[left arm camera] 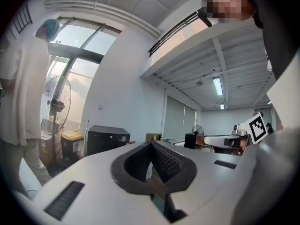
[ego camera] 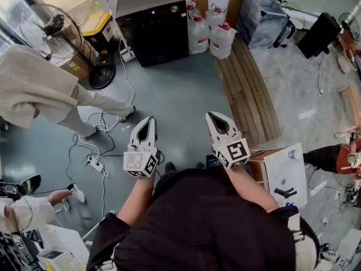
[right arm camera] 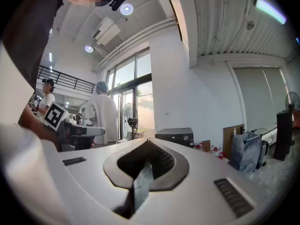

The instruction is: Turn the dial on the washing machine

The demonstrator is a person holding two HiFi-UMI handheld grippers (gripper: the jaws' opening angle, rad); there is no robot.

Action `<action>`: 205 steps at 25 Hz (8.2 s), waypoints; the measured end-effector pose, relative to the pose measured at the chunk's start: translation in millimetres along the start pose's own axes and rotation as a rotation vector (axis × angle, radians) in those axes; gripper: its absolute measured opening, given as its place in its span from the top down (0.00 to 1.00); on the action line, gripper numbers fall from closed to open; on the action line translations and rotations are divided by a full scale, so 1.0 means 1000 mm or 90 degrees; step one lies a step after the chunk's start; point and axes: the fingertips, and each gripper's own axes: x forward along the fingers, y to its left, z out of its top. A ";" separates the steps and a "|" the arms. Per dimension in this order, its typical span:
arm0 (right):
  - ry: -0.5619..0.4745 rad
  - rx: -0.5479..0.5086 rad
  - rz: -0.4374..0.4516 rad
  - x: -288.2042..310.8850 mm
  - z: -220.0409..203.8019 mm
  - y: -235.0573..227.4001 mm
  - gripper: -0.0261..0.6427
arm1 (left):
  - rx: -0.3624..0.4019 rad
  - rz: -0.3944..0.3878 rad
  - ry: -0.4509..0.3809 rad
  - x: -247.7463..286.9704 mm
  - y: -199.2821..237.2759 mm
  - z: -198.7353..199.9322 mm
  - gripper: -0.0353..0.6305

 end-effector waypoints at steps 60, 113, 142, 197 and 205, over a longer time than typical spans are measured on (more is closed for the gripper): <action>0.039 0.105 0.022 0.623 -0.053 -0.363 0.92 | -0.010 -0.018 0.078 0.641 0.330 -0.048 0.93; -0.189 1.075 -0.100 0.897 -0.240 -0.533 0.54 | -0.114 -0.137 0.069 0.852 0.429 -0.212 0.93; -0.054 0.559 -0.112 0.917 -0.207 -0.524 0.54 | -0.118 -0.134 0.076 0.852 0.439 -0.217 0.93; 0.076 0.004 -0.176 0.895 -0.201 -0.509 0.54 | -0.116 -0.122 0.080 0.850 0.434 -0.215 0.93; 0.064 -0.028 -0.102 0.848 -0.146 -0.463 0.89 | -0.079 -0.094 0.059 0.836 0.428 -0.158 0.93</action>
